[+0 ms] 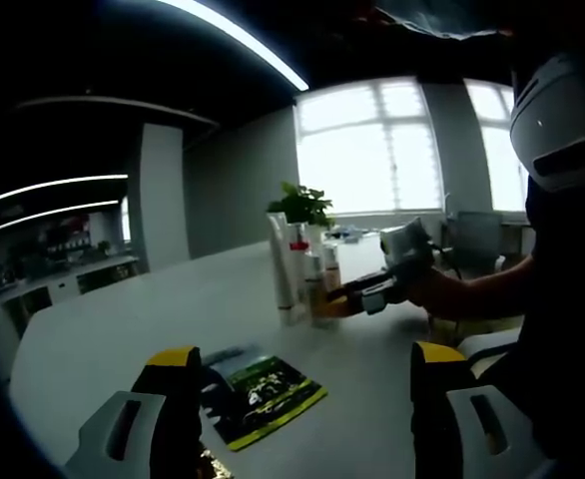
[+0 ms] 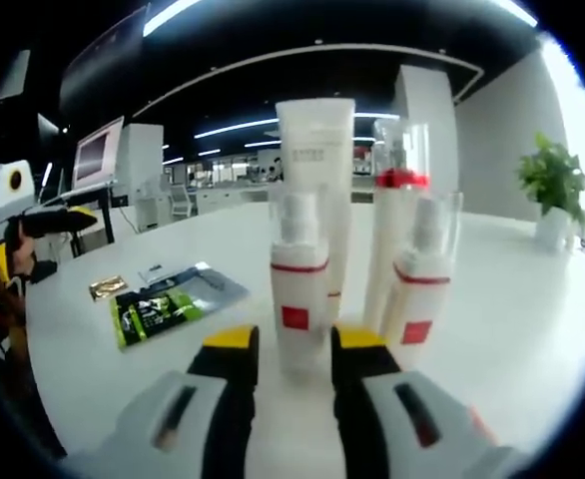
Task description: Arrange the skincare products in the storage area until every visible bottle or jar stands upright without overlapping.
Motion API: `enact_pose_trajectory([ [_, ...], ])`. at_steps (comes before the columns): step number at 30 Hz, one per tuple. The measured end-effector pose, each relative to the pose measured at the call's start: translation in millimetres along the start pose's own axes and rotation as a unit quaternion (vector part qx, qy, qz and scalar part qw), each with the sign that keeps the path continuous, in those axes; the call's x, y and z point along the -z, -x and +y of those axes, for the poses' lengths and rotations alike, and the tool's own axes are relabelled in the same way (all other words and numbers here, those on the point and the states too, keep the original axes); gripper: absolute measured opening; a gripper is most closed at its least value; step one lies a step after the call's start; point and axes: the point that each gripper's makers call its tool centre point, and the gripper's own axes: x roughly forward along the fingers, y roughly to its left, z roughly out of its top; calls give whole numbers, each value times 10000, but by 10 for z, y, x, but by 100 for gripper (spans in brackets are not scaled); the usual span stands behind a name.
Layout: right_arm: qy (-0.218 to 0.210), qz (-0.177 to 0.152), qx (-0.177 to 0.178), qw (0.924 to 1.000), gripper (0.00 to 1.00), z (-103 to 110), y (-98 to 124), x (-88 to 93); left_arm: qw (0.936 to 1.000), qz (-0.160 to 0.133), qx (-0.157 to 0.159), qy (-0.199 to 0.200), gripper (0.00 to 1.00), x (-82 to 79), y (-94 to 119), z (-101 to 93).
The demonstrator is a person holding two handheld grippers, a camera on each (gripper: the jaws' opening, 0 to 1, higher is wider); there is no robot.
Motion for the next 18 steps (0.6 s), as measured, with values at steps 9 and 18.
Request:
enact_pose_trajectory([
  [9, 186, -242, 147, 9994, 32, -47, 111, -175, 10000, -10, 26, -19, 87, -6, -2, -29],
  [18, 243, -229, 139, 9993, 30, -62, 105, -162, 10000, -23, 6, -35, 87, -23, 7, -39],
])
